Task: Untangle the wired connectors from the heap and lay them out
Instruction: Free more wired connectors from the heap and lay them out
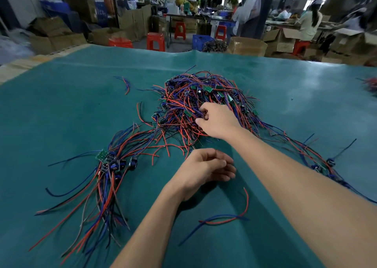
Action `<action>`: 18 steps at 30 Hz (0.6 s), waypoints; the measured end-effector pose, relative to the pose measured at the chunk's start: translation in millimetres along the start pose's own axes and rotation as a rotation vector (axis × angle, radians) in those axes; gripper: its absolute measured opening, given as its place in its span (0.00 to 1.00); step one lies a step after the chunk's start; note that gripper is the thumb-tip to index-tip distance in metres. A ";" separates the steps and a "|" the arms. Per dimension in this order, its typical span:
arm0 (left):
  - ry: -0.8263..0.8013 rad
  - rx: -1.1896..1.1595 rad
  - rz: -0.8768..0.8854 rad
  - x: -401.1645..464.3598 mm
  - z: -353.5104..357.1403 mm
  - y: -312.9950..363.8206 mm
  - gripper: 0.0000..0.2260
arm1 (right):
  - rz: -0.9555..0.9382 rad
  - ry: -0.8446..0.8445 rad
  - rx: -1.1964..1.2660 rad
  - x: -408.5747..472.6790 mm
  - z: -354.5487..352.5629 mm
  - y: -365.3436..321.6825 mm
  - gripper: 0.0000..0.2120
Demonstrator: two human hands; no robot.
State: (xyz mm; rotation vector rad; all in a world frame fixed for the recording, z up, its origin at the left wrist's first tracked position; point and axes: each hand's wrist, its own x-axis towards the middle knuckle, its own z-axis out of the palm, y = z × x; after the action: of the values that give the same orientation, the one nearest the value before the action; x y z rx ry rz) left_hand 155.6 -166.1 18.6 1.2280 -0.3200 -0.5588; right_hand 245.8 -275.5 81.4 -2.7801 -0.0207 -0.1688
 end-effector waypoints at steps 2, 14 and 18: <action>0.004 -0.011 -0.004 -0.3 0.1 0.8 0.08 | 0.008 0.058 -0.037 6.5 3.6 -5.6 0.13; 0.007 -0.017 -0.015 -2.3 2.2 4.0 0.09 | 0.076 0.236 0.162 2.0 -12.0 17.4 0.13; 0.019 -0.027 -0.022 -3.1 3.1 6.2 0.08 | 0.111 0.369 0.281 -7.8 -31.6 36.4 0.09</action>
State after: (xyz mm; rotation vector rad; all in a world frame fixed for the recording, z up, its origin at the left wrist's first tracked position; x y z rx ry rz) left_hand 152.9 -165.4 25.7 1.2114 -0.2820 -0.5687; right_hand 235.8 -320.6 97.3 -2.4241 0.1870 -0.5980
